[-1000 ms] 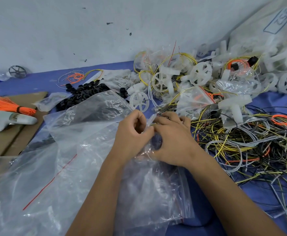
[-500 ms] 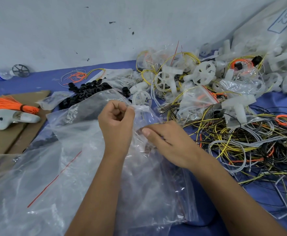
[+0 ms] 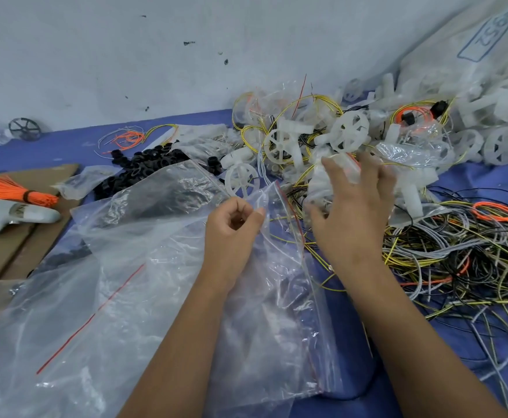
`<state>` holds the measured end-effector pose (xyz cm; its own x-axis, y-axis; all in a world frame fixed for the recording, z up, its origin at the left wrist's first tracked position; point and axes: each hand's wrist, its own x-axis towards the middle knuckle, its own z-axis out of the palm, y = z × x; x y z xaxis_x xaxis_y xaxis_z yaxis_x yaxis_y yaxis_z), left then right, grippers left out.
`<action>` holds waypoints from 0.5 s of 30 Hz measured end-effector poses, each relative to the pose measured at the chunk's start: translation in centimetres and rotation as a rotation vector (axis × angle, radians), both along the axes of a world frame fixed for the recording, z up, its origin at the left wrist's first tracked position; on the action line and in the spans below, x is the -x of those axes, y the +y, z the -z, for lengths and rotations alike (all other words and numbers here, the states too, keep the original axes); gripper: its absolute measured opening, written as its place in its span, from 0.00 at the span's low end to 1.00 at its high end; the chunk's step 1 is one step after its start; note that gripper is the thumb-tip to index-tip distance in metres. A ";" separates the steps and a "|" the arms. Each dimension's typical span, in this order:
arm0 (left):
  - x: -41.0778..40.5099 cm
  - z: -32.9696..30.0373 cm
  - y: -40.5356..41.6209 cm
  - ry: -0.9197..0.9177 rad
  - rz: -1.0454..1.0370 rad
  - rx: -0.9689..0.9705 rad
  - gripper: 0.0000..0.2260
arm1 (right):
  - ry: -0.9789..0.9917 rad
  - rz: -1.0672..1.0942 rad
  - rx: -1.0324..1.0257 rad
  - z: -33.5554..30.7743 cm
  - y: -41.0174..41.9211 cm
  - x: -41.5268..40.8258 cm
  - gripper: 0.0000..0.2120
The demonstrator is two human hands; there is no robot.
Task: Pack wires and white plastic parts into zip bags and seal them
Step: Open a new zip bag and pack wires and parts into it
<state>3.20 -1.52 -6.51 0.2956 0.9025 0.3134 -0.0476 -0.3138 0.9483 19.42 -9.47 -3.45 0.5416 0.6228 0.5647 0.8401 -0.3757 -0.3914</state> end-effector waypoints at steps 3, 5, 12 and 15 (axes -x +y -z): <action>0.1 0.1 0.1 -0.016 0.016 0.040 0.12 | 0.061 -0.032 0.157 0.5 0.3 -0.2 0.34; 0.1 0.1 0.3 -0.036 0.036 0.075 0.13 | 0.085 -0.012 0.153 0.8 0.4 -0.2 0.36; 0.2 0.0 -0.1 0.176 -0.008 -0.029 0.30 | 0.144 0.013 0.213 1.1 0.5 -0.9 0.19; 0.2 -0.2 -0.3 0.315 -0.089 -0.086 0.32 | 0.167 0.001 0.050 1.0 0.3 -1.2 0.11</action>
